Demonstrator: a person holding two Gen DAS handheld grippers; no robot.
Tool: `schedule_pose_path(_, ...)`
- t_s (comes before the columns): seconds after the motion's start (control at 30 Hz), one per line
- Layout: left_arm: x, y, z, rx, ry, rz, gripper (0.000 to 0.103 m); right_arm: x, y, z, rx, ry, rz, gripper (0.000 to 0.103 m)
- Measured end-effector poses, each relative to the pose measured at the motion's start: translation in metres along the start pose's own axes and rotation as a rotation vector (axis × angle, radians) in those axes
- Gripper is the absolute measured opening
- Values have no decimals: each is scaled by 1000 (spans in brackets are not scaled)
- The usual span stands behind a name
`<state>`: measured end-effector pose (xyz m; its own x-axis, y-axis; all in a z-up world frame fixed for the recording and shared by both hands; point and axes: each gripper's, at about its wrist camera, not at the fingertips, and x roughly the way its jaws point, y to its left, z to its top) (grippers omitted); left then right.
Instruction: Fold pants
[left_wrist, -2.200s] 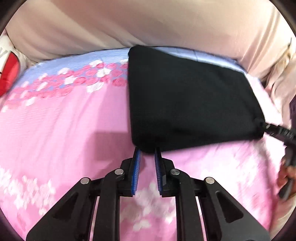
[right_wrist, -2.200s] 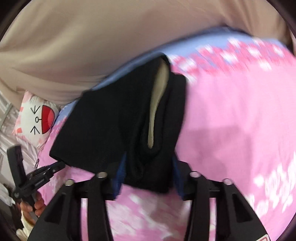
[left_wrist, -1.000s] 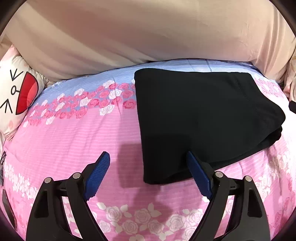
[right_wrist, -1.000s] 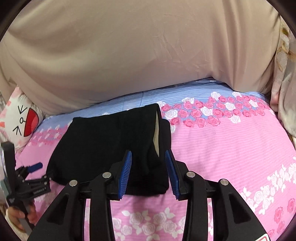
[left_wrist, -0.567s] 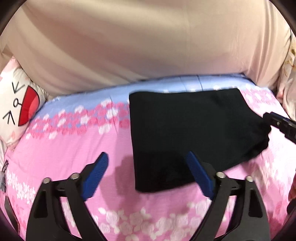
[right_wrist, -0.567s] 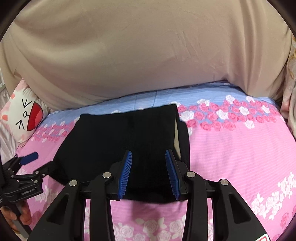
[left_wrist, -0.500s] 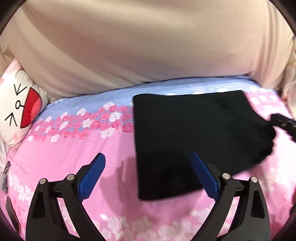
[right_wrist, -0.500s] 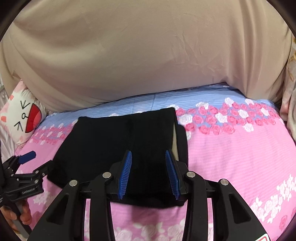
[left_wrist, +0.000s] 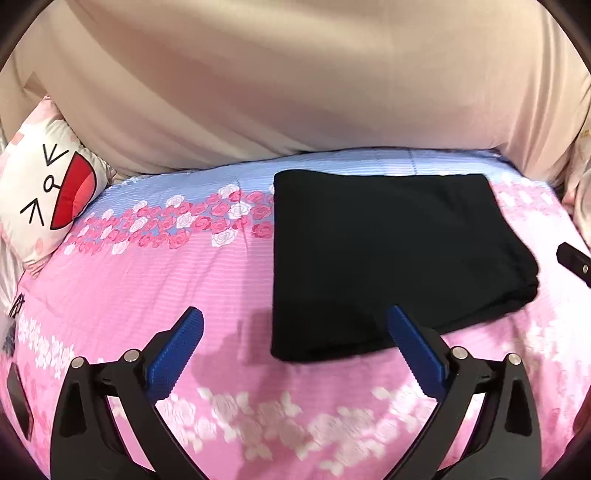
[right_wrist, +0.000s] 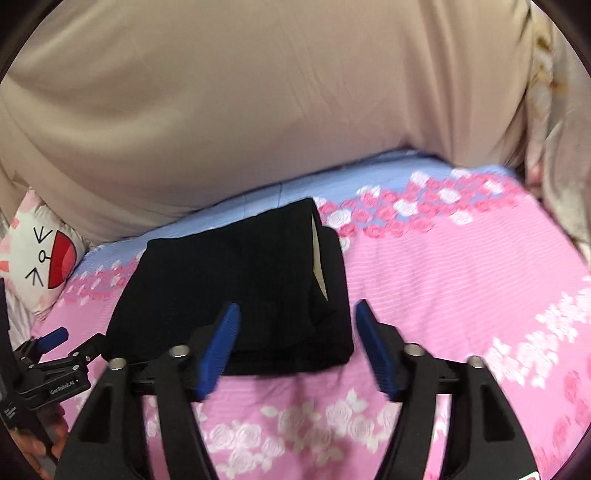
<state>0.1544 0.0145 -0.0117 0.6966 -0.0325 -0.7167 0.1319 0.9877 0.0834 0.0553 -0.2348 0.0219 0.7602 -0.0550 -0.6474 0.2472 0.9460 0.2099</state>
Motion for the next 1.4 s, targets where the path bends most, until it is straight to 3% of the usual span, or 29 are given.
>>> schedule_pose_path(0.17, -26, -3, -6, -7, -29, 8, 98, -22, 21, -8, -40, -32, -26, 79)
schedule_pose_path(0.63, -76, -5, -24, 41, -135, 42, 98, -41, 43, -25, -69, -31, 17, 80)
schedule_pose_path(0.77, -77, -2, -24, 22, -121, 9, 98, -45, 46, -25, -78, -41, 6, 80)
schedule_pose_path(1.4, -60, 2, -25, -13, -83, 2, 98, -36, 51, -29, -94, -16, -9, 80)
